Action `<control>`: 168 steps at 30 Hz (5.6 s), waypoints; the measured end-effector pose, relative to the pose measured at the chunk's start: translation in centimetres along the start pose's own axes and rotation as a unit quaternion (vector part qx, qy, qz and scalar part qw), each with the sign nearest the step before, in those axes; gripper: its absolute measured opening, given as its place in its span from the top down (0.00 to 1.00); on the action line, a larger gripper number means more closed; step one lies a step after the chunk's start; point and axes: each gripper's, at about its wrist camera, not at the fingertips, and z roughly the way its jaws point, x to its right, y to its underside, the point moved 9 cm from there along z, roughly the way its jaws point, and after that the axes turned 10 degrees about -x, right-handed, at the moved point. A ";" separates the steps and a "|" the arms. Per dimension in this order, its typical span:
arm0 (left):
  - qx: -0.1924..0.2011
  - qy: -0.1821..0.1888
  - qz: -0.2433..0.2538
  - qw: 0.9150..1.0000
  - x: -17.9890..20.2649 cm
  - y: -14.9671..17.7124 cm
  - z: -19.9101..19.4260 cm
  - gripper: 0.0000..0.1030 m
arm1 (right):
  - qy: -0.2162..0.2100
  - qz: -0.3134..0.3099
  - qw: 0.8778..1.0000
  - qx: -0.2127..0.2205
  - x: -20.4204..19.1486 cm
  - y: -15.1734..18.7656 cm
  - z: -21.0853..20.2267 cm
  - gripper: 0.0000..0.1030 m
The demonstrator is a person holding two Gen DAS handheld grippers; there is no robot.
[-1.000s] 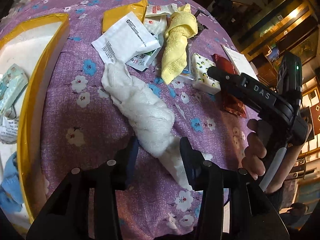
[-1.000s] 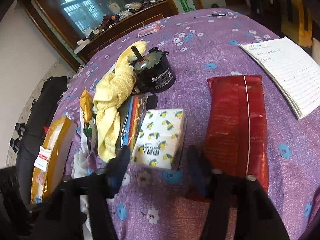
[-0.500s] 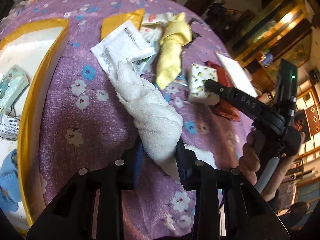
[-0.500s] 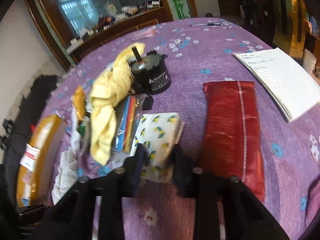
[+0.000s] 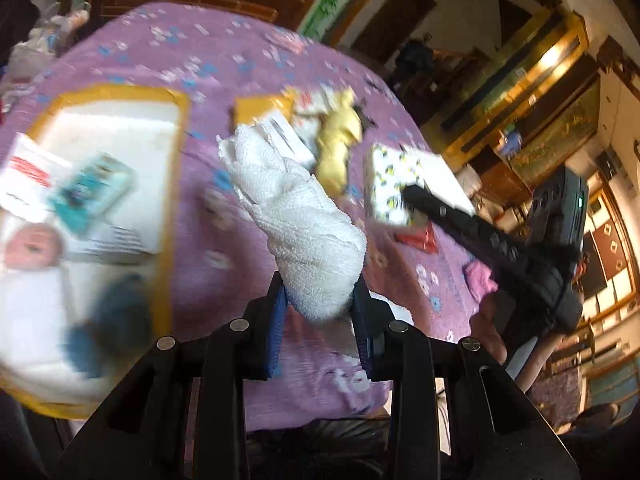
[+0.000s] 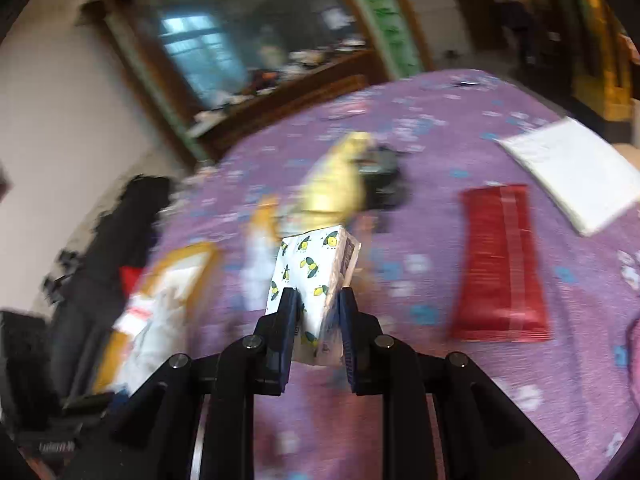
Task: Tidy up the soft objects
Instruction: 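Carry the towel and tissue pack over the white tray and release both, then grasp the yellow cloth with the left tool while the right tool grasps the red packet, then carry the yellow cloth and red packet over the white tray and release both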
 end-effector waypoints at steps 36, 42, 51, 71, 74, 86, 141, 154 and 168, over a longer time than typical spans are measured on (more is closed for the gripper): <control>0.016 -0.077 -0.115 0.990 -19.9 -7.8 -3.1 0.51 | -0.012 -0.127 0.988 -0.086 -15.1 -0.9 16.0 0.42; 0.090 -0.075 -0.126 0.985 -17.0 -5.8 -6.7 0.47 | -0.049 -0.119 0.989 -0.066 -14.7 -0.2 12.3 0.38; 0.099 -0.057 -0.127 0.985 -9.0 -2.1 -3.3 0.42 | -0.084 -0.094 0.987 -0.096 -10.1 4.0 8.4 0.38; 0.011 -0.093 -0.066 0.993 0.3 -1.1 5.1 0.43 | -0.046 0.010 0.998 -0.029 3.7 0.8 0.8 0.23; 0.005 -0.070 -0.065 0.995 1.2 -1.2 5.5 0.43 | 0.011 0.039 0.999 -0.009 7.2 -0.5 -0.6 0.23; 0.014 -0.084 -0.040 0.996 3.5 -3.4 6.4 0.43 | 0.103 0.139 0.985 -0.024 17.2 -3.9 1.6 0.22; 0.144 -0.047 -0.133 0.980 -10.2 -0.5 -11.0 0.61 | -0.100 -0.040 0.992 -0.059 -11.2 1.9 4.6 0.54; 0.101 -0.050 -0.163 0.980 -15.8 1.9 -7.8 0.61 | -0.029 -0.072 0.989 -0.125 -16.8 2.8 13.6 0.54; 0.191 0.020 -0.201 0.961 -16.7 1.4 -12.3 0.38 | -0.090 -0.094 0.988 -0.085 -18.7 3.0 11.6 0.34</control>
